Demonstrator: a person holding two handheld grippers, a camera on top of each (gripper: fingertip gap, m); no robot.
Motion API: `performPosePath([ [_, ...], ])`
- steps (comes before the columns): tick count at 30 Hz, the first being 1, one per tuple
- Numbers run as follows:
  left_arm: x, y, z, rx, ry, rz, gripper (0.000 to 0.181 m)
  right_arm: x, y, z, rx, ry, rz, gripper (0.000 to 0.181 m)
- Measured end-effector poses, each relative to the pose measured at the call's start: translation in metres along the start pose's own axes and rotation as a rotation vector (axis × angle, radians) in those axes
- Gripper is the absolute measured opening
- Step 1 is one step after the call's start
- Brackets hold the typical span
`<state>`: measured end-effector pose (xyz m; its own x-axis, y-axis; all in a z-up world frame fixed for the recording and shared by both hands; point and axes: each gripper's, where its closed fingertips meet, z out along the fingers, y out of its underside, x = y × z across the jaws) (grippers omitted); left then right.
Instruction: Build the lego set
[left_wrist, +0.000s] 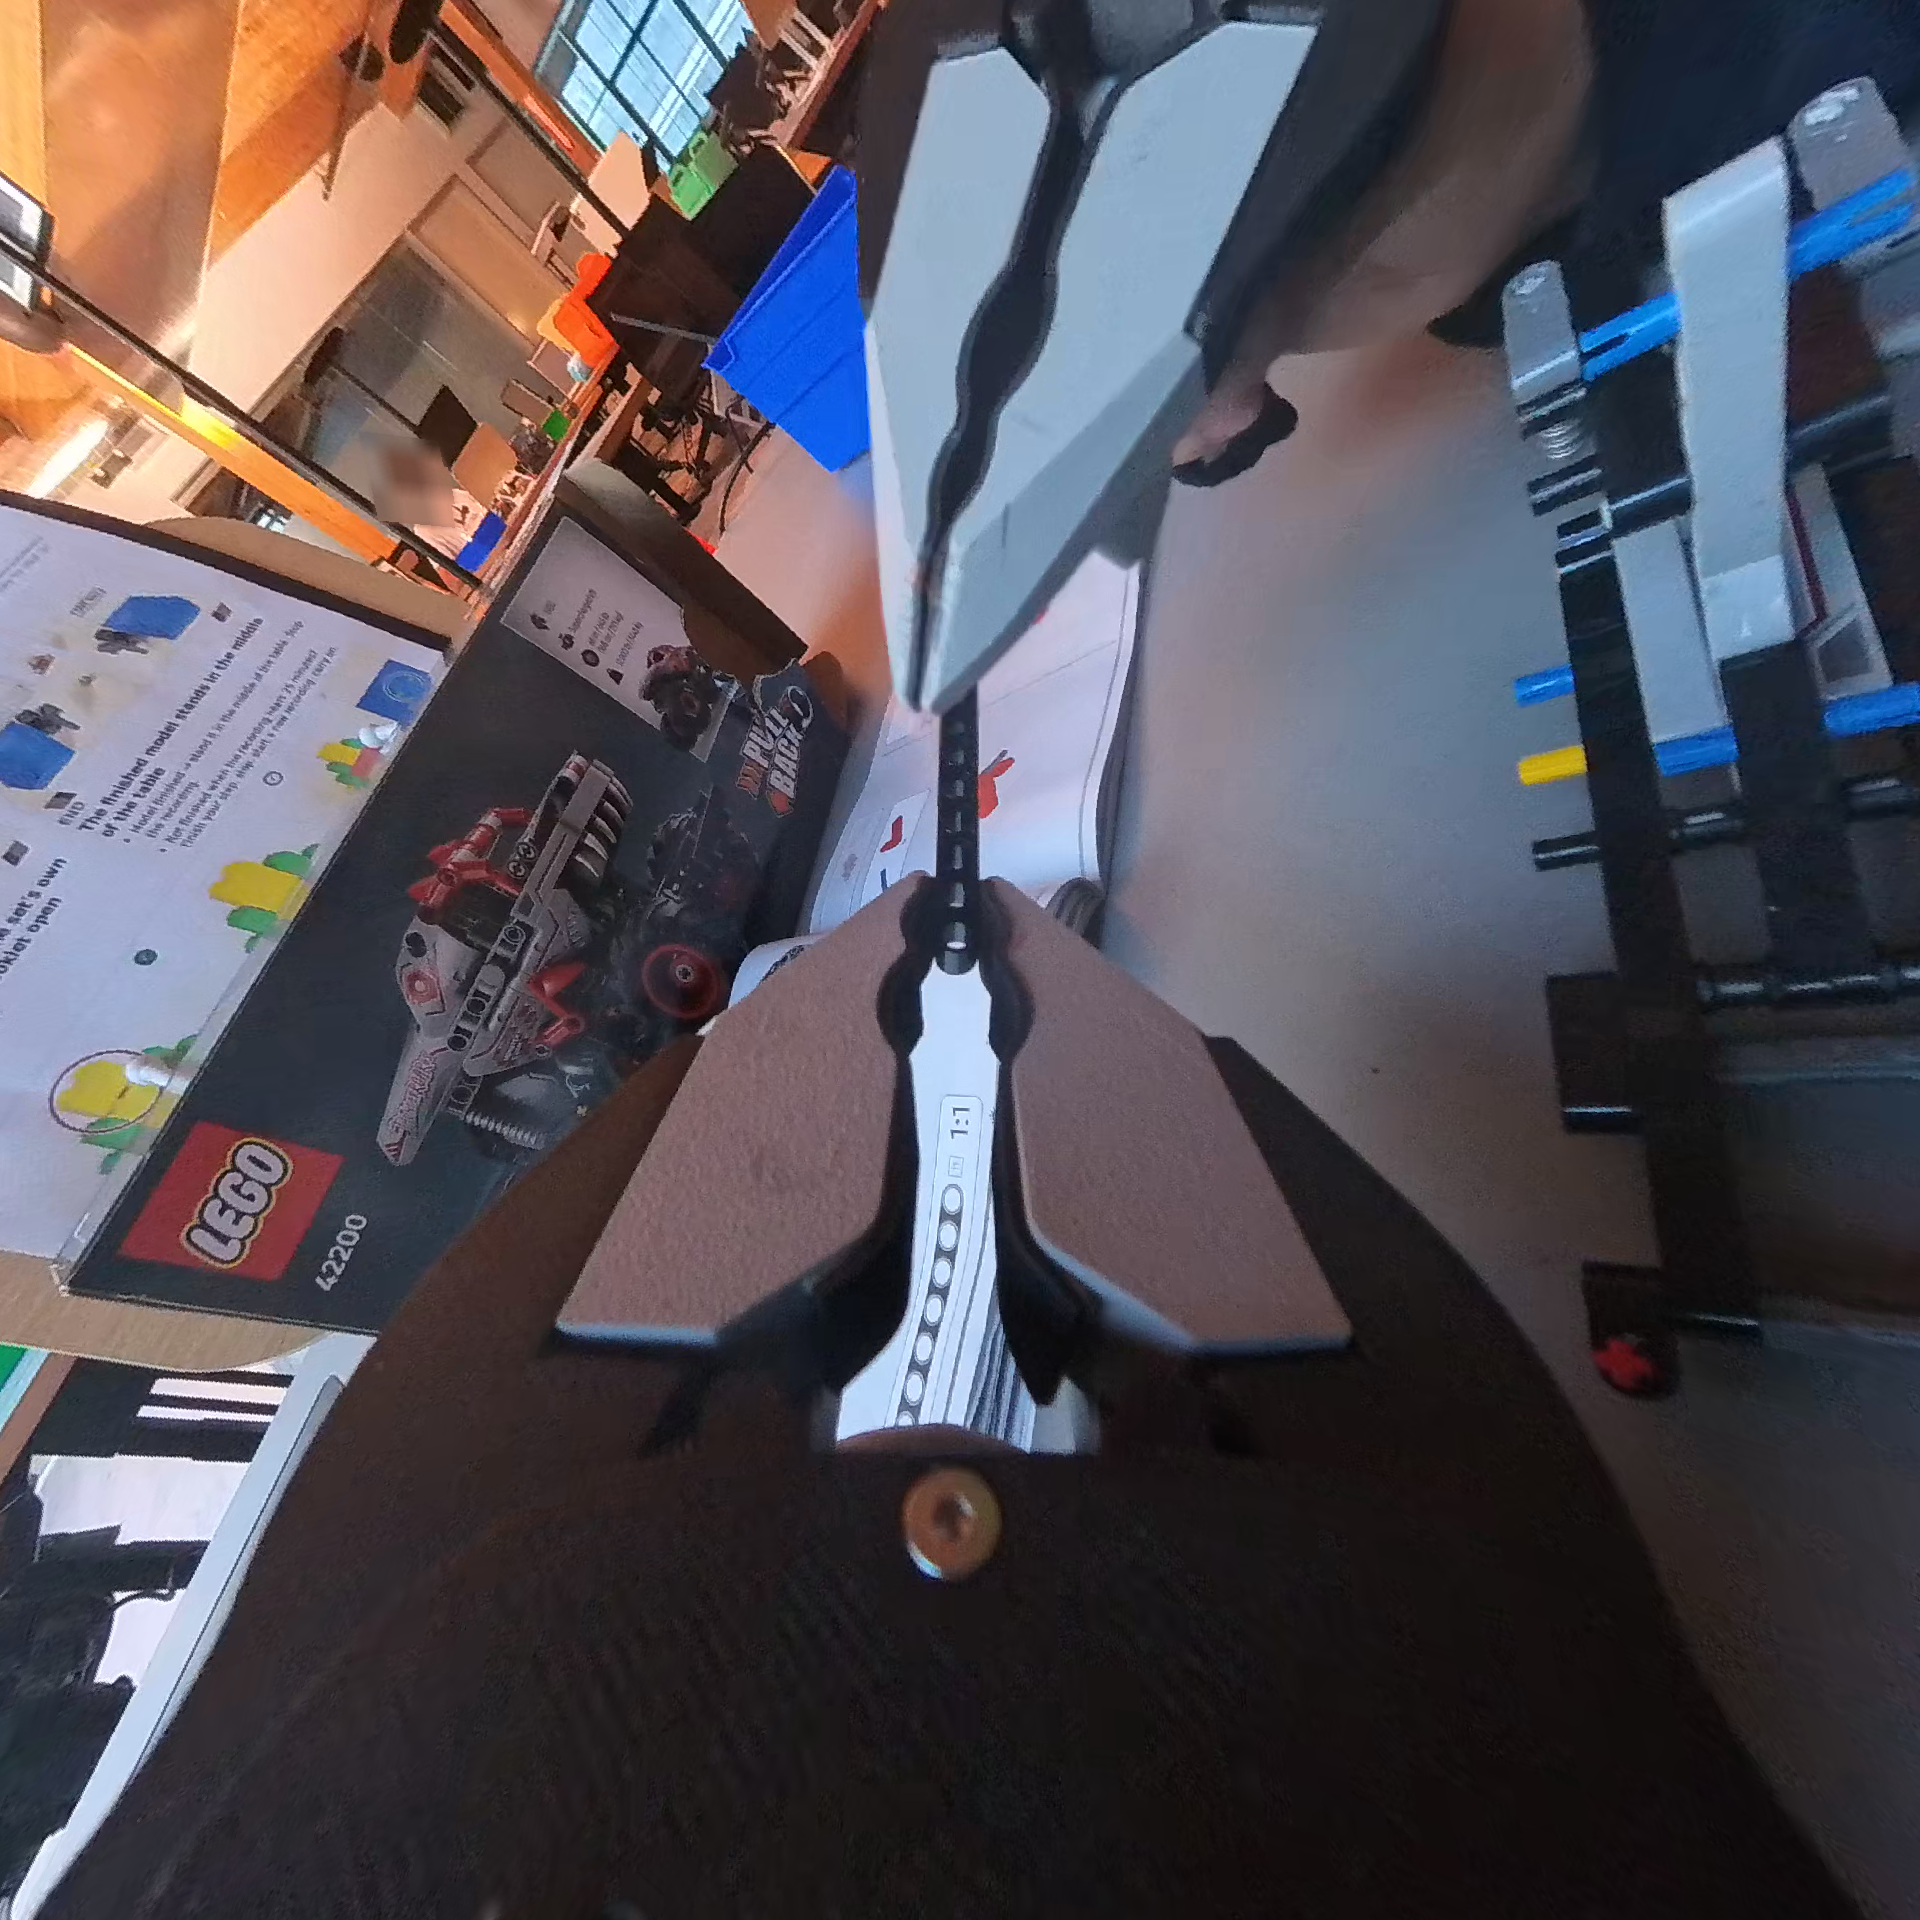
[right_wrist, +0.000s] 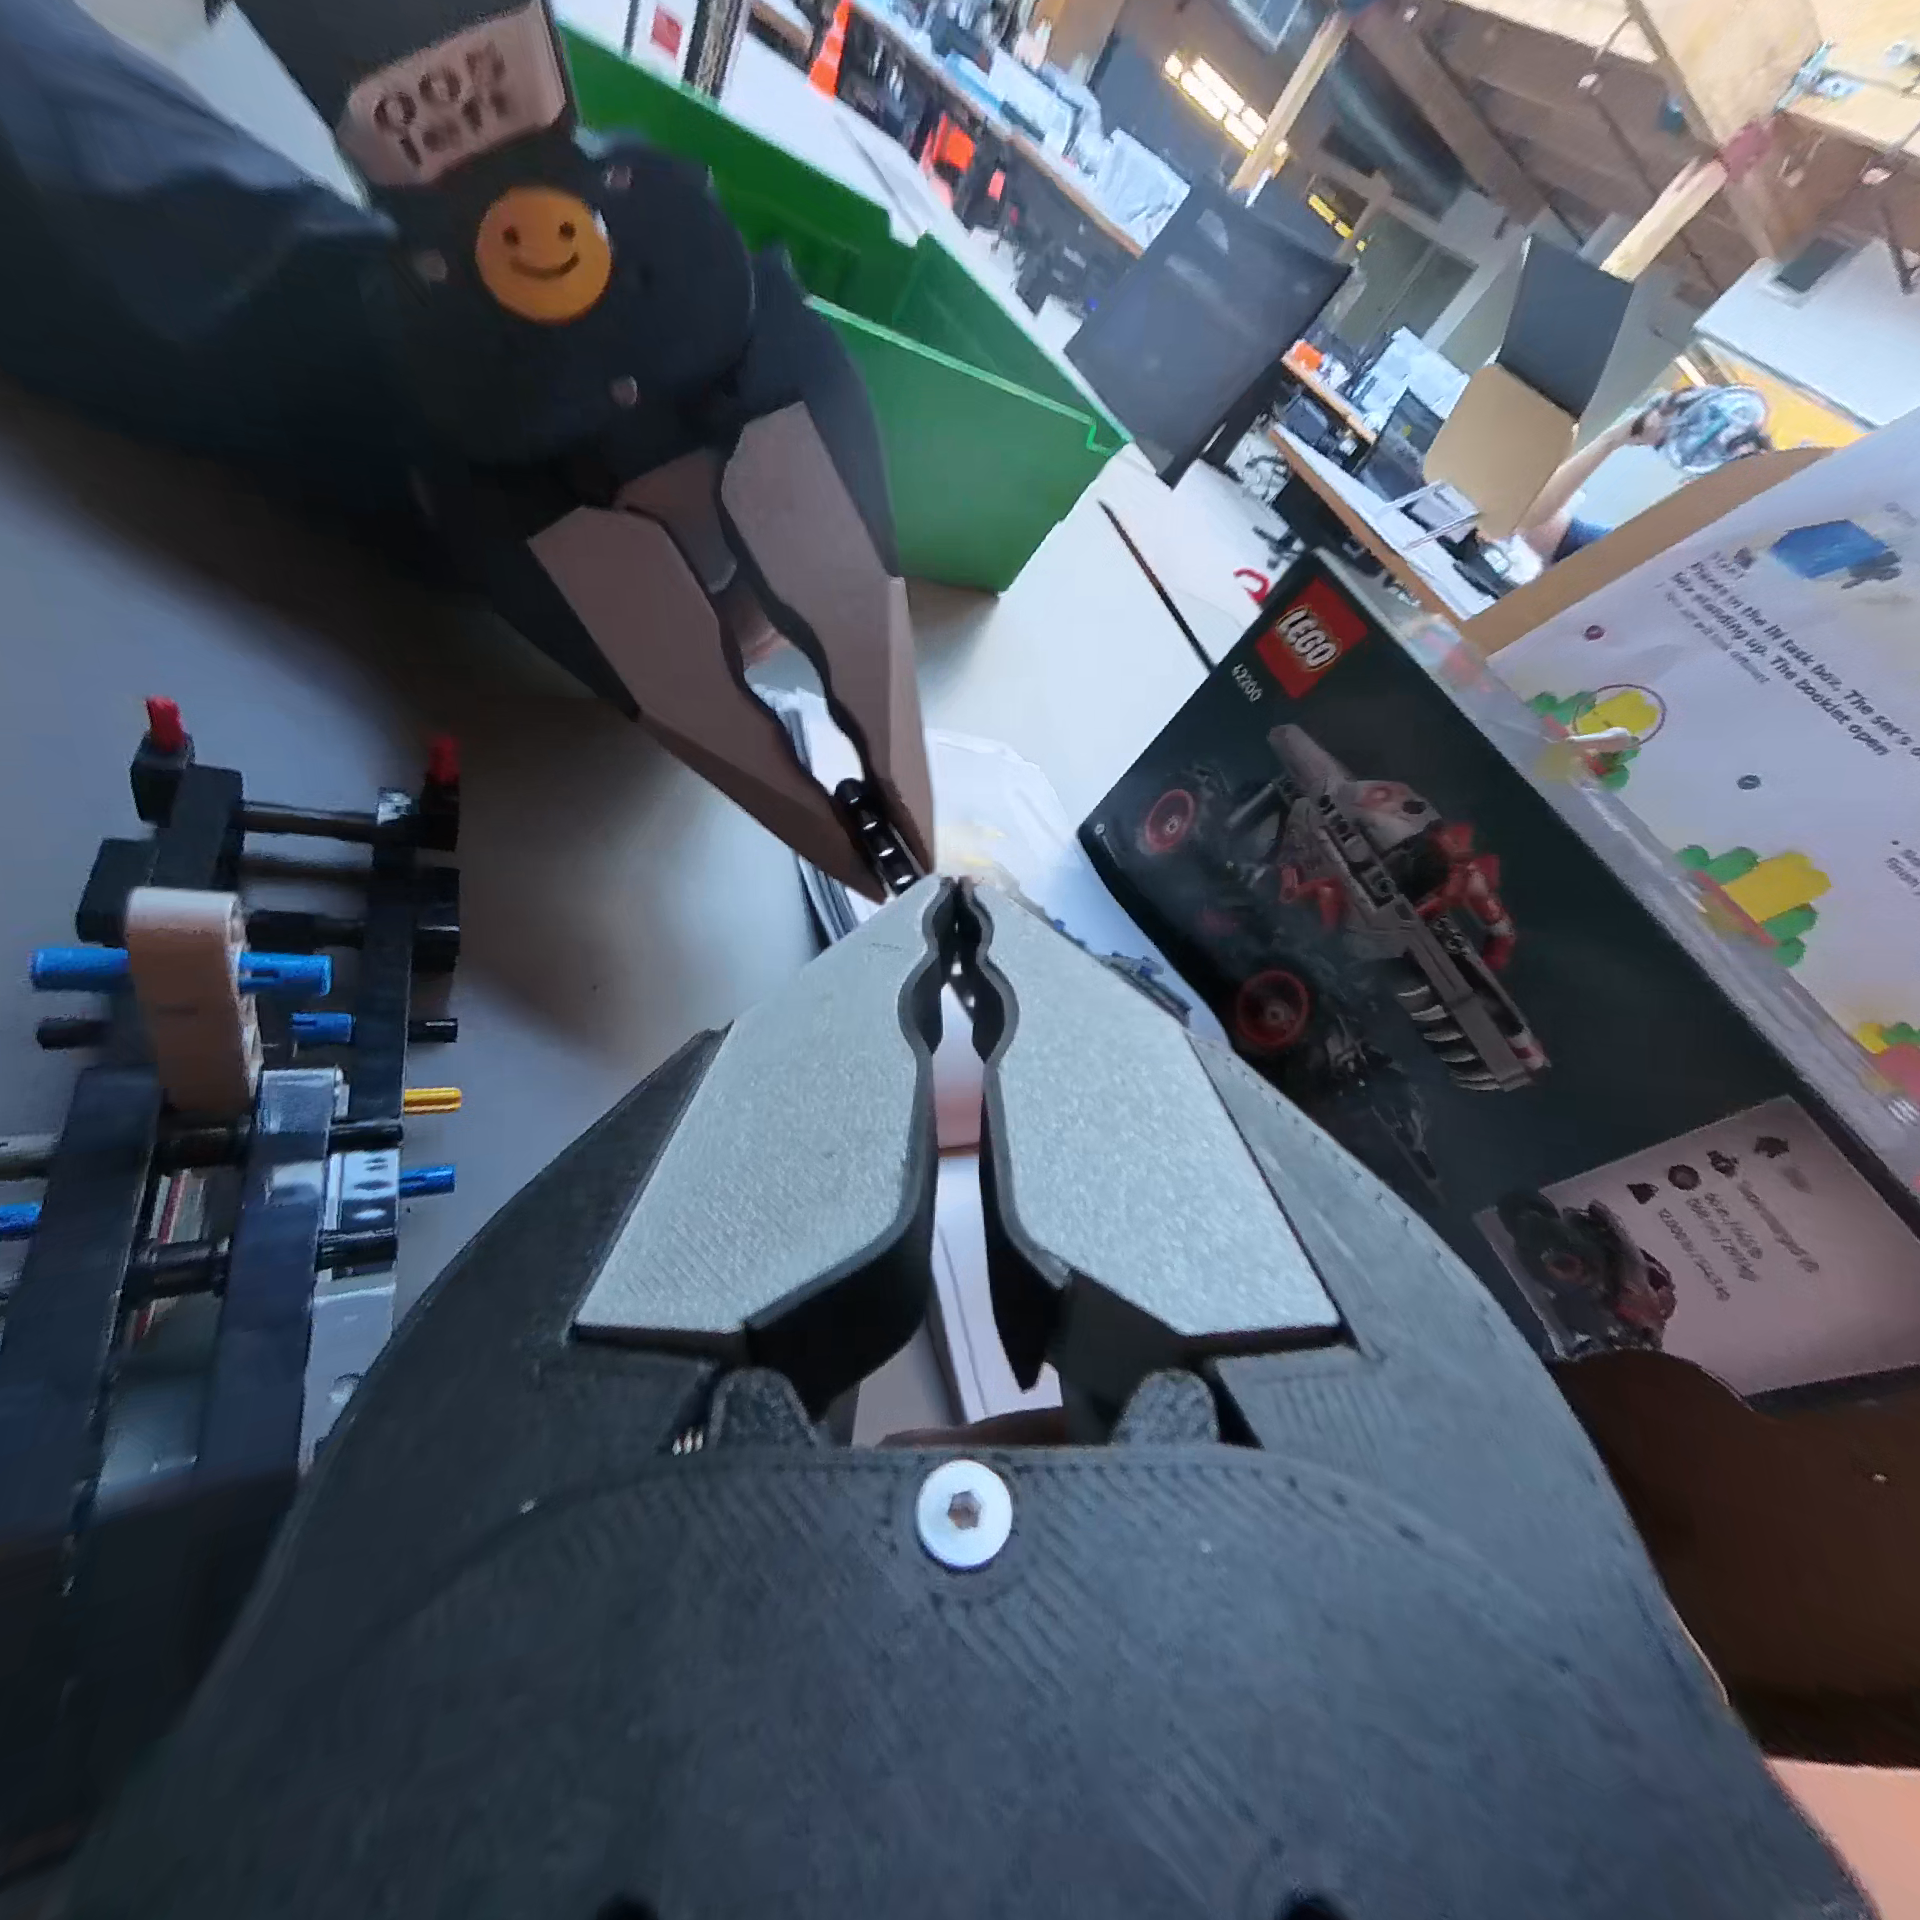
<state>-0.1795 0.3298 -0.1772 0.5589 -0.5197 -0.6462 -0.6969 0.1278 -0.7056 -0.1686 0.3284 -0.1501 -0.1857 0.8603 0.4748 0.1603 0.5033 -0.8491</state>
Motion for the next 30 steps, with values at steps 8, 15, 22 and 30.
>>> performPosePath([
  [8, 0.000, -0.001, 0.000, 0.003, -0.003, 0.003, 0.004, 0.001, 0.000, -0.002, -0.005, -0.003, -0.003, 0.000],
  [15, 0.000, -0.001, 0.000, 0.001, -0.003, 0.003, 0.004, -0.006, 0.008, 0.003, -0.059, -0.018, -0.053, 0.000],
  [22, -0.001, -0.002, -0.001, 0.006, -0.005, 0.005, 0.004, 0.004, 0.001, -0.005, -0.021, 0.017, -0.038, 0.000],
  [30, -0.001, -0.001, -0.001, 0.000, -0.009, 0.012, 0.004, -0.001, 0.012, -0.002, -0.087, 0.009, -0.108, 0.000],
])
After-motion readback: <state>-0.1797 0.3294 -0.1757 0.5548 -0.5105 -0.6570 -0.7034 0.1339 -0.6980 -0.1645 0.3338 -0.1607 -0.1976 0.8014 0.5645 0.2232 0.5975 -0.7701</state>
